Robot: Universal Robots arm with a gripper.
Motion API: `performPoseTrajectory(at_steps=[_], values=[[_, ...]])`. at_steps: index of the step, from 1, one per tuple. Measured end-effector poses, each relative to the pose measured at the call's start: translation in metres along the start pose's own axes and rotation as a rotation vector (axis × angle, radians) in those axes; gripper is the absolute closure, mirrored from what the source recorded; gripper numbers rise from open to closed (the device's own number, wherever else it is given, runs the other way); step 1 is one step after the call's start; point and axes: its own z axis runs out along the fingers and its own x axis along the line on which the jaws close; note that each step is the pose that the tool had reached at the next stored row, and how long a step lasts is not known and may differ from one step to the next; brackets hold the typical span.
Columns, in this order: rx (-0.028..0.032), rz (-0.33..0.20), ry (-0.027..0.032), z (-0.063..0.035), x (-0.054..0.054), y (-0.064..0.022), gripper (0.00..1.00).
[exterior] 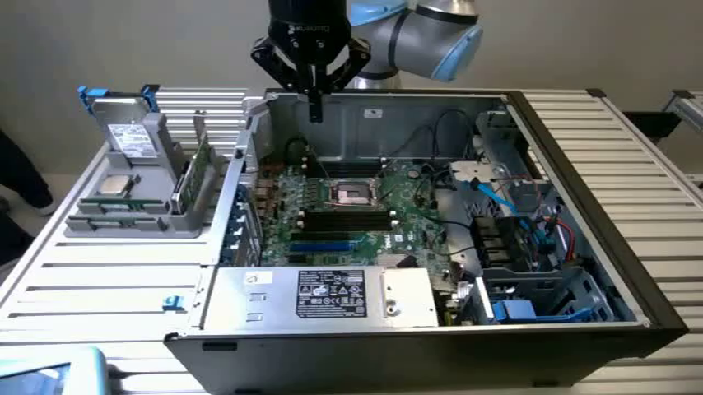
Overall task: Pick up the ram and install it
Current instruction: 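Reach for the ram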
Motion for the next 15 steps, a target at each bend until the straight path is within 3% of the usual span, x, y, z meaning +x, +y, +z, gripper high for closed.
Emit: performPoseTrajectory(at_steps=[12,15], values=[[-0.0001,0.000,-0.0006,0.0000,0.0006,0.0000,0.89],[0.0000,0.000,-0.0005,-0.0002,0.0082,-0.0006,0.89]])
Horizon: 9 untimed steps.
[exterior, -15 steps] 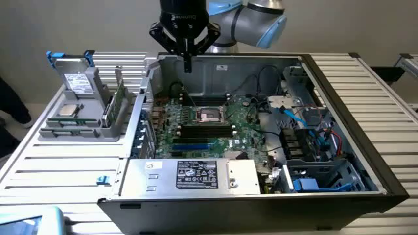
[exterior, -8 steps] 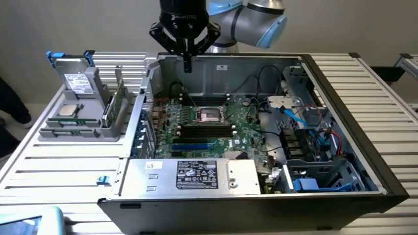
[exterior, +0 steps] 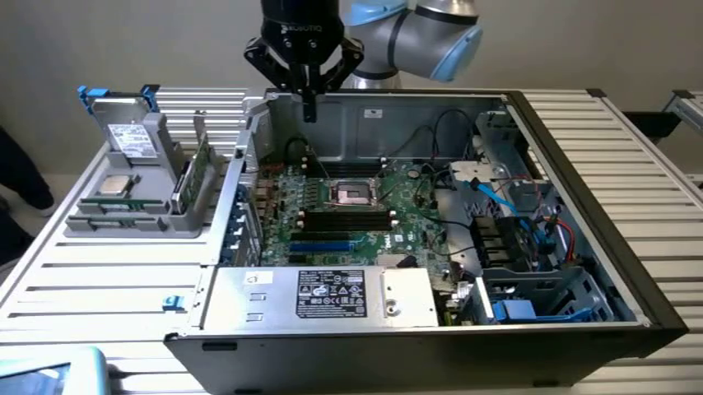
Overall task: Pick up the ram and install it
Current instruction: 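Reach for the ram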
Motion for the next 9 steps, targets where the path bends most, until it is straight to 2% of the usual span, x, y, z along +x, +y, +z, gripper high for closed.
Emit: performPoseTrajectory(at_steps=[9], values=[[-0.0002,0.000,0.0014,-0.0011,0.040,-0.0028,0.89]])
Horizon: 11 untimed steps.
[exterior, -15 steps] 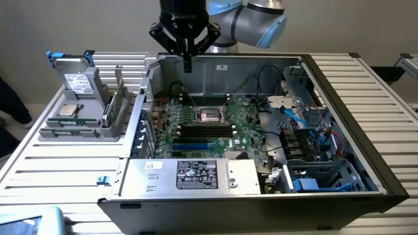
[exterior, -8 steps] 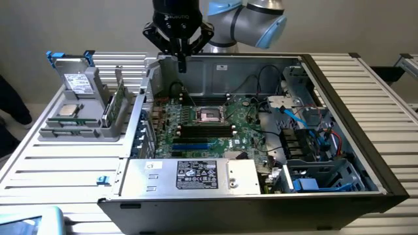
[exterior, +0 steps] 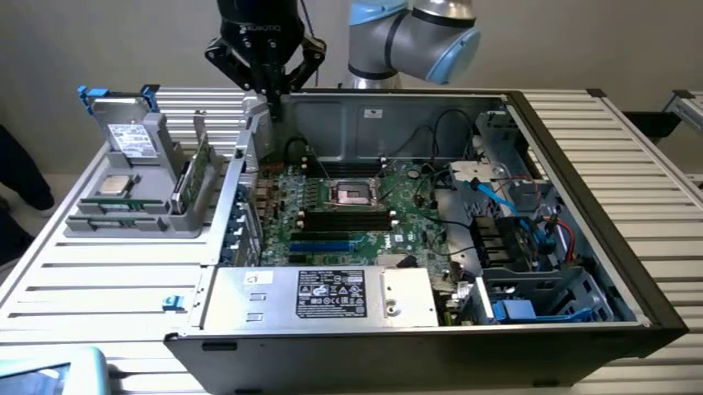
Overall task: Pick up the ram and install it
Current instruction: 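Reach for the ram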
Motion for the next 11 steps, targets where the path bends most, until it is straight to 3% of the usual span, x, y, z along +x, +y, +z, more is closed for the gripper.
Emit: performPoseTrajectory(at_steps=[11], values=[[0.0000,-0.002,0.0001,-0.0007,0.049,-0.0032,0.89]])
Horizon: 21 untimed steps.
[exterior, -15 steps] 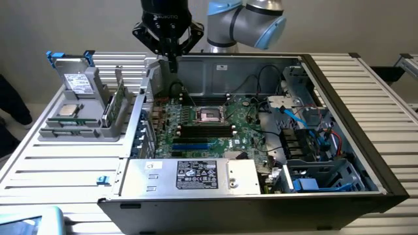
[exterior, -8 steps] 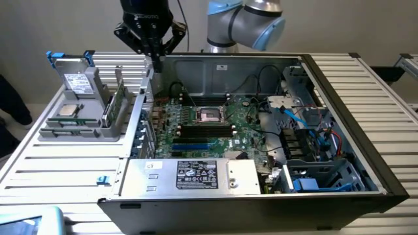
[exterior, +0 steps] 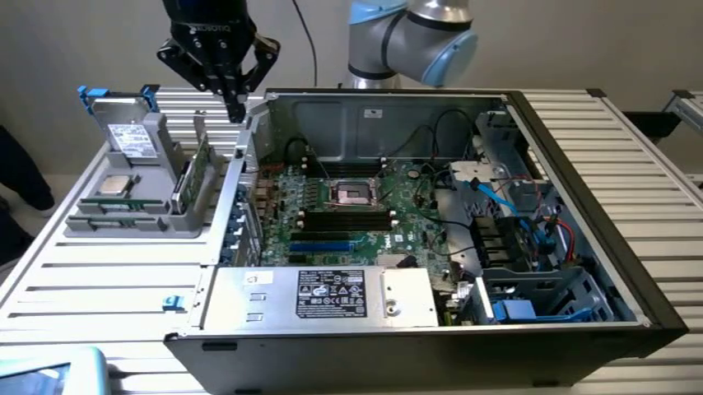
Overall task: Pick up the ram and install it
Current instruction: 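Reach for the ram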
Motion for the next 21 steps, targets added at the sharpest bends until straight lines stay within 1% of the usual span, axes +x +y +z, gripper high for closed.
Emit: performPoseTrajectory(at_steps=[7,13,21], values=[[0.0006,-0.001,0.0000,0.0004,0.031,-0.0013,0.89],[0.0017,-0.001,-0.0001,0.0033,0.059,-0.0005,0.89],[0.0062,-0.001,-0.0002,0.0095,0.096,0.0026,0.89]])
